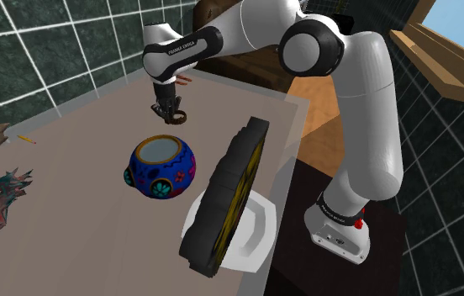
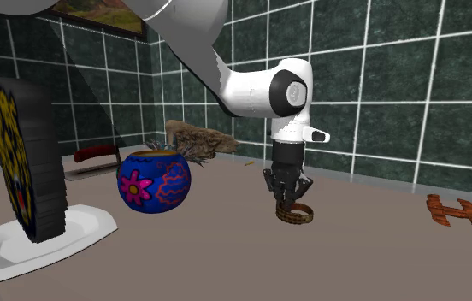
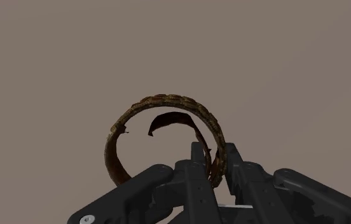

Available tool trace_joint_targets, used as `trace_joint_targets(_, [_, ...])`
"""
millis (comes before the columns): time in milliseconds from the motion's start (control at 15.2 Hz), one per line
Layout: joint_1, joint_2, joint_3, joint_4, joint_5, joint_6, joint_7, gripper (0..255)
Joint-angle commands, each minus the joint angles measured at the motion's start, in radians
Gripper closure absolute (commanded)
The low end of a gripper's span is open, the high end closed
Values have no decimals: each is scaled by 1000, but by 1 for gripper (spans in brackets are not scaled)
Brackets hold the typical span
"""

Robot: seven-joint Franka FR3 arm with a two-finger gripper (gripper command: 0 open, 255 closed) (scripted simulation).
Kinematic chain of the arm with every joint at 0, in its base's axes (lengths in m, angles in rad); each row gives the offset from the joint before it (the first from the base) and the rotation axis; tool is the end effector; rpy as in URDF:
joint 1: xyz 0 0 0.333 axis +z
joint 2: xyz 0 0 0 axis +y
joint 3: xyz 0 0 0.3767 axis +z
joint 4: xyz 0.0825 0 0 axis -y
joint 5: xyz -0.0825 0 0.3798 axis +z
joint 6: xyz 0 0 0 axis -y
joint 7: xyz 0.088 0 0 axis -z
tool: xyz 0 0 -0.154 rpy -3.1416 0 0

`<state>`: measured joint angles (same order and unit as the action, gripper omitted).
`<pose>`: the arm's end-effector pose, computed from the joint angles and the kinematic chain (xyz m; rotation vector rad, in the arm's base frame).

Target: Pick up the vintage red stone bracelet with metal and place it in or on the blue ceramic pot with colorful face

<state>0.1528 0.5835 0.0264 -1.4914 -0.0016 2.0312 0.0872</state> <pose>0.7189 0.1268 0.3331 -3.1304 -0.1389 0.0703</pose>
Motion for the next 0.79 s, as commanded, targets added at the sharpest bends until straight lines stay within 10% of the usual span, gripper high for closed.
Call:
trace_joint_targets(0, [1,2,1,0,1,0,0,255])
trace_joint_targets(726, [1,-44,2,62,1,-108,1,255])
